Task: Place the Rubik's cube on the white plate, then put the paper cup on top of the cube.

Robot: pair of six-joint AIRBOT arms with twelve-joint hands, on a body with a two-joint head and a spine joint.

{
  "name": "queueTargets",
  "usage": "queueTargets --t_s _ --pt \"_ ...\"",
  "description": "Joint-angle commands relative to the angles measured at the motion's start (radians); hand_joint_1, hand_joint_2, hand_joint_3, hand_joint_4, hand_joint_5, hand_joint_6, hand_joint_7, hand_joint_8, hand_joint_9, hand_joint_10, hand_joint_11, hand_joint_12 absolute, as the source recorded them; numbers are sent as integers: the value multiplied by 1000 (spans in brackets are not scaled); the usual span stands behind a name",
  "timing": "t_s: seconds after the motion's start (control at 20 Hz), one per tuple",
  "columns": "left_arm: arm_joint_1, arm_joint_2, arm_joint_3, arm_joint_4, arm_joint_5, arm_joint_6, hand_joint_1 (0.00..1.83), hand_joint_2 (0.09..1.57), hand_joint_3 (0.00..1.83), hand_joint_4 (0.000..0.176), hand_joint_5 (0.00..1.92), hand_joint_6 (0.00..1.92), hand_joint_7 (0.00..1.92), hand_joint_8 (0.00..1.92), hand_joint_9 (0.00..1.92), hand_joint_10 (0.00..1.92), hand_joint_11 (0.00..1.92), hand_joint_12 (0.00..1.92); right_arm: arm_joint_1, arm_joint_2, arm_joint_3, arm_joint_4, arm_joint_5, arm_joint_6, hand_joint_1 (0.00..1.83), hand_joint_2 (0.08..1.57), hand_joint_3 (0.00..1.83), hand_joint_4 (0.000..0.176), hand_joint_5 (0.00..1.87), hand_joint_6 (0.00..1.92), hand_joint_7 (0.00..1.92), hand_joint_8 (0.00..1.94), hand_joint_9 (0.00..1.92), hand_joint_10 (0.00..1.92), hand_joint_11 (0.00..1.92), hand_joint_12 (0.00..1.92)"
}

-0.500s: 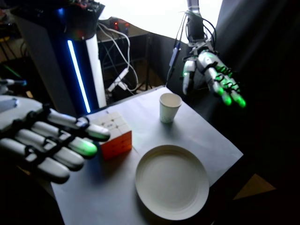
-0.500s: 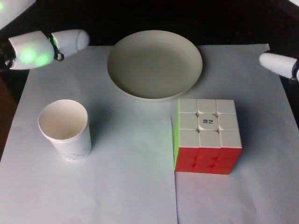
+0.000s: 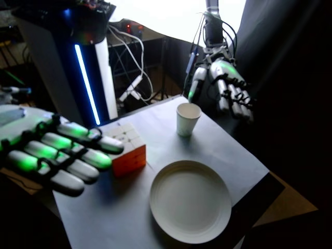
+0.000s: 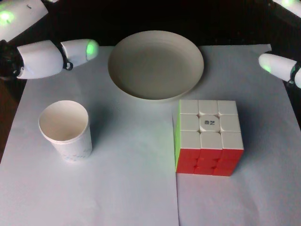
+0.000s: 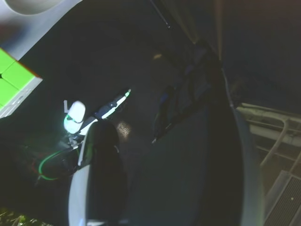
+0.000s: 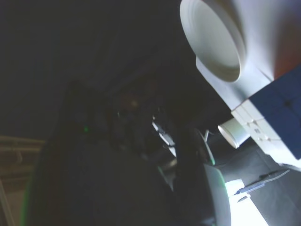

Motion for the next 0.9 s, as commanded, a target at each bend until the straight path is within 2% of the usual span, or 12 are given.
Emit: queueTargets --t_s 0.0,0.15,0.2,0.25,0.3,0.35,0.4,0.45,0.6,0.65,0.7,0.85 --pt "-9 -1 3 -18 -121 -3 250 1336 3 77 0 0 0 0 0 0 13 7 9 6 -3 -13 124 -3 202 1300 0 70 0 0 0 0 0 0 0 552" --pt "-9 -1 5 -23 -121 -2 219 1347 5 95 0 0 0 0 0 0 4 2 9 11 -13 -40 124 26 428 1152 0 55 0 0 0 0 0 0 0 306" --pt "-9 -1 5 -24 -121 -2 235 1352 5 101 0 0 0 0 0 0 0 0 9 11 -12 -50 124 34 507 1088 0 59 0 0 0 0 0 0 0 545" --pt "-9 0 7 -29 -122 -2 238 1353 4 98 0 0 0 0 0 0 0 0 4 11 -9 -74 125 98 566 1083 0 40 0 0 0 0 0 0 0 347" --pt "-9 0 8 -35 -121 -2 262 1364 7 71 0 0 0 0 0 0 0 0 -3 11 -5 -103 126 166 578 1058 0 59 0 0 0 0 0 0 0 340" --pt "-9 1 8 -40 -121 -2 307 1368 4 61 0 0 0 0 0 0 0 0 -10 11 -5 -126 127 204 581 1006 0 91 0 0 0 0 0 0 0 571" --pt "-9 2 8 -47 -120 -1 294 1370 4 65 0 0 0 0 0 0 0 0 -14 11 -9 -156 127 235 579 978 0 76 0 0 0 0 0 0 0 723" --pt "-9 3 7 -56 -120 6 296 1374 4 57 0 0 0 0 0 0 0 0 -19 4 -9 -187 127 287 585 949 0 56 0 0 0 0 0 0 0 1112" --pt "-8 5 7 -78 -119 22 316 1356 0 70 0 0 0 0 0 0 4 2 -40 -21 -10 -250 128 377 670 965 3 20 0 0 0 0 0 0 0 522" --pt "-8 6 8 -82 -119 23 291 1352 0 82 0 0 0 0 0 0 19 12 -47 -31 -10 -260 128 398 645 964 2 33 0 0 0 0 0 0 0 232" --pt "-8 6 8 -87 -121 25 288 1350 0 82 0 0 0 0 0 0 20 14 -58 -49 -9 -267 128 413 616 958 0 12 0 0 0 0 0 0 4 15" --pt "-8 6 8 -95 -122 27 276 1324 5 65 18 3 0 0 0 0 0 380 -83 -90 -8 -272 128 426 655 937 0 7 0 0 0 0 0 0 1 21"
